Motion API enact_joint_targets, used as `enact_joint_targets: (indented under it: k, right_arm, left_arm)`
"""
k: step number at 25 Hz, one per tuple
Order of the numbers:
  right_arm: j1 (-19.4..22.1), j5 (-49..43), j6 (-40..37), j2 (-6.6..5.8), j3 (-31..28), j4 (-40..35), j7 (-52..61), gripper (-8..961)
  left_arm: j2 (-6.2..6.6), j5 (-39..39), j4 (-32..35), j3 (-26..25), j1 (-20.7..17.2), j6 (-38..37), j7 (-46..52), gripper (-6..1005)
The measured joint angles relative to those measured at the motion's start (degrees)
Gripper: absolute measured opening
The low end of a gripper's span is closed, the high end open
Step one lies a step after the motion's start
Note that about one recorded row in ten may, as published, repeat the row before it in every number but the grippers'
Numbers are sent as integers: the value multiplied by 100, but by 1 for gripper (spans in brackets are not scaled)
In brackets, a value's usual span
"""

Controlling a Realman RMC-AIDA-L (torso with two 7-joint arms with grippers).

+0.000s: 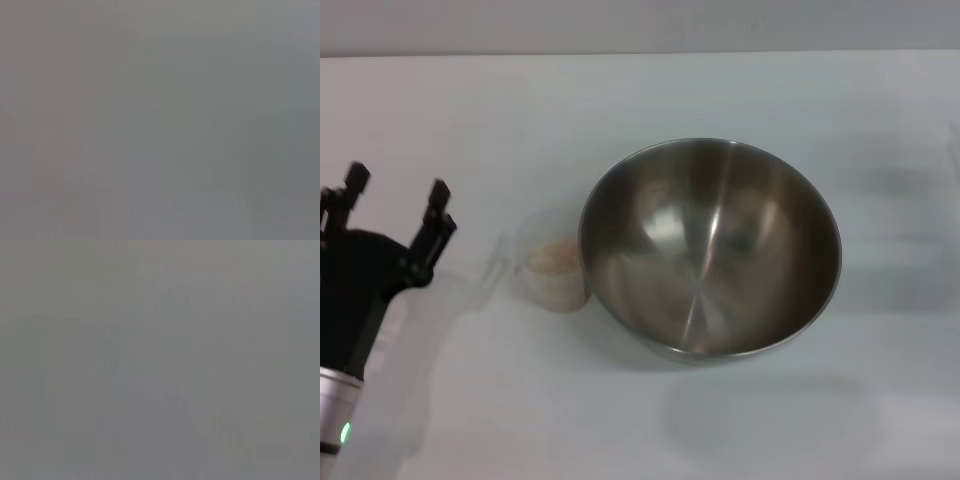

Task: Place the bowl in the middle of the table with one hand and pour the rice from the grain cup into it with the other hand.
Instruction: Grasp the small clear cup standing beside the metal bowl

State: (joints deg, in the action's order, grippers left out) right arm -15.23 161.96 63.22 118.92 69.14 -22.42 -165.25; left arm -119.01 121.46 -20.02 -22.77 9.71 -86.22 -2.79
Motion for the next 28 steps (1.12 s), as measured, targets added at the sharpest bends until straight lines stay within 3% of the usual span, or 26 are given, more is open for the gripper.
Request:
enact_joint_targets:
  k: [7, 28]
  right_arm:
    - [-162, -28, -91, -19, -21, 107, -4, 495]
    - [-353, -51, -319, -62, -77, 168, -7, 495]
  left_arm:
    - [-13, 3, -32, 434, -65, 486, -263, 701]
    - [-9, 1, -57, 590, 7, 1195, -266, 694]
